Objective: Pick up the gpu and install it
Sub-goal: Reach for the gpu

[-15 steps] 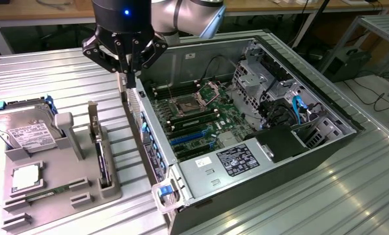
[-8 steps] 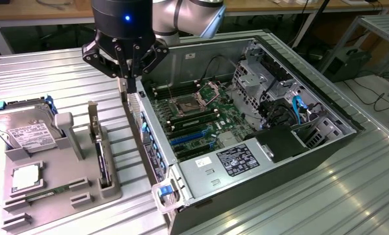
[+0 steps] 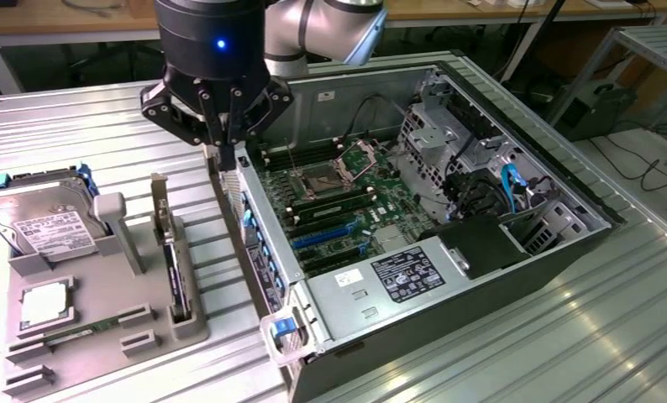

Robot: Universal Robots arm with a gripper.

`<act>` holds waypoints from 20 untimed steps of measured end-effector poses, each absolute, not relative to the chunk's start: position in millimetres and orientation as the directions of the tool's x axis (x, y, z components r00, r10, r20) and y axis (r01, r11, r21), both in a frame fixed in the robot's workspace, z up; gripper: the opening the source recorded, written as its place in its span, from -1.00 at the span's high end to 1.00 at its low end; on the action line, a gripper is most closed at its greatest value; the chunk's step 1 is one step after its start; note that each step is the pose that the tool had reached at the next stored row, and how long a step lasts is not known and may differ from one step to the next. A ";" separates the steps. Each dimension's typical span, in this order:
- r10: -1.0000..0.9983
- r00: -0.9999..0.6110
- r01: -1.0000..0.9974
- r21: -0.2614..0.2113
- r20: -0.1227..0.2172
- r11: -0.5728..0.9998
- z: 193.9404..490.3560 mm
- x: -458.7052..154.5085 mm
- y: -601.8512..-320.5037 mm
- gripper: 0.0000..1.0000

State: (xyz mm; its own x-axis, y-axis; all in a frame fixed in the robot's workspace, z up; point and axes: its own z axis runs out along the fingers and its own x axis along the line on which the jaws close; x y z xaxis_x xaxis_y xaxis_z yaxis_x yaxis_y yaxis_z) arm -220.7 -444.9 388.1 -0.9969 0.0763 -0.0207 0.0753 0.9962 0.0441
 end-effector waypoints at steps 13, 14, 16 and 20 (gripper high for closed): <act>0.076 -0.997 0.075 0.044 -0.021 0.996 386.7 -227.9 -463.6 0.79; 0.076 -0.997 0.075 0.044 -0.021 0.996 386.6 -228.3 -464.5 0.79; 0.076 -0.997 0.075 0.044 -0.021 0.996 386.5 -229.3 -466.0 0.79; 0.076 -0.997 0.075 0.044 -0.021 0.996 386.2 -231.1 -469.0 0.79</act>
State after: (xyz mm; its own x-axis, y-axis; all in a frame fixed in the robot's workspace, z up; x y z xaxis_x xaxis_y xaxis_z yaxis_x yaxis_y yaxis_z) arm -231.1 -469.0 386.2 -0.9969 0.0762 -0.0207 0.0753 0.9962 0.0442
